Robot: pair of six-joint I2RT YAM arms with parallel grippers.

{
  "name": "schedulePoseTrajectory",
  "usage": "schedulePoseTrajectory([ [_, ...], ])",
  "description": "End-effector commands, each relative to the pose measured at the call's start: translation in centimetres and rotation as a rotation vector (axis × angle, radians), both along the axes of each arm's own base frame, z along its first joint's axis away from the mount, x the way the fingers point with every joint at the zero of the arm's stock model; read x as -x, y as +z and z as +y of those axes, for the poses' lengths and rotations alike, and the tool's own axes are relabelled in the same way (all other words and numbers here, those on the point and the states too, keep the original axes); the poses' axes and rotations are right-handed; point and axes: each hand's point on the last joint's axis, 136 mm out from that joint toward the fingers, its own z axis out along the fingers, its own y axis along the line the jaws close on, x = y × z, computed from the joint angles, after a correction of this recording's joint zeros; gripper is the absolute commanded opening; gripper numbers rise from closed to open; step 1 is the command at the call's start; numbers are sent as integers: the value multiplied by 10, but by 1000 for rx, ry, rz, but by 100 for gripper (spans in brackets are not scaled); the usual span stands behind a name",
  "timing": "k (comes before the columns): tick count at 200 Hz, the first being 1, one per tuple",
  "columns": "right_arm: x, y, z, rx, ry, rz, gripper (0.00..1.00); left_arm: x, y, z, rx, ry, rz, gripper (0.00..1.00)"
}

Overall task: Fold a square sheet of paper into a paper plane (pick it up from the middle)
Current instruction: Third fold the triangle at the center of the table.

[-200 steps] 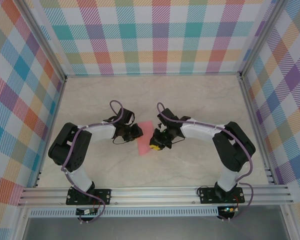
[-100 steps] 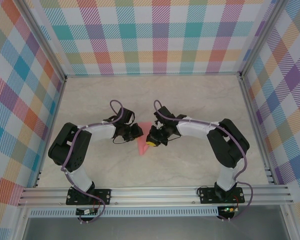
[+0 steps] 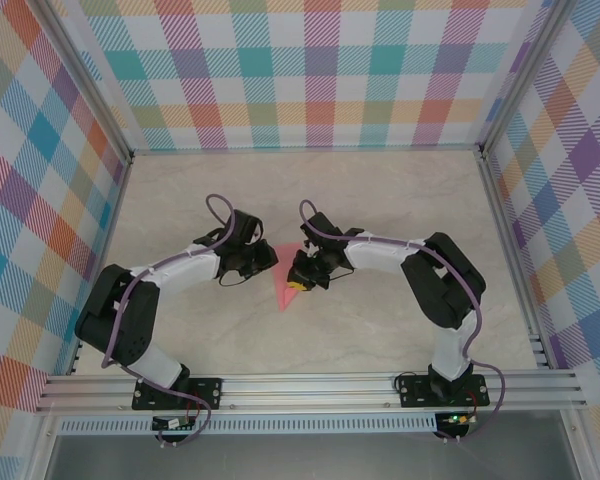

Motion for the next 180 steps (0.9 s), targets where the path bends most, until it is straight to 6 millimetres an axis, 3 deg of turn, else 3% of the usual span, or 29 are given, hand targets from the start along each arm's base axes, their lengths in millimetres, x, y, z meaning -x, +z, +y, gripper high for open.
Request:
schedulePoseTrajectory([
  [1, -8, 2, 12, -21, 24, -40, 10, 12, -4, 13, -47, 44, 23, 18],
  [71, -12, 0, 20, -31, 65, -63, 11, 33, -7, 26, -63, 48, 47, 17],
  [180, -12, -5, 30, -35, 116, -75, 11, 46, -8, 22, -22, 16, 63, 17],
])
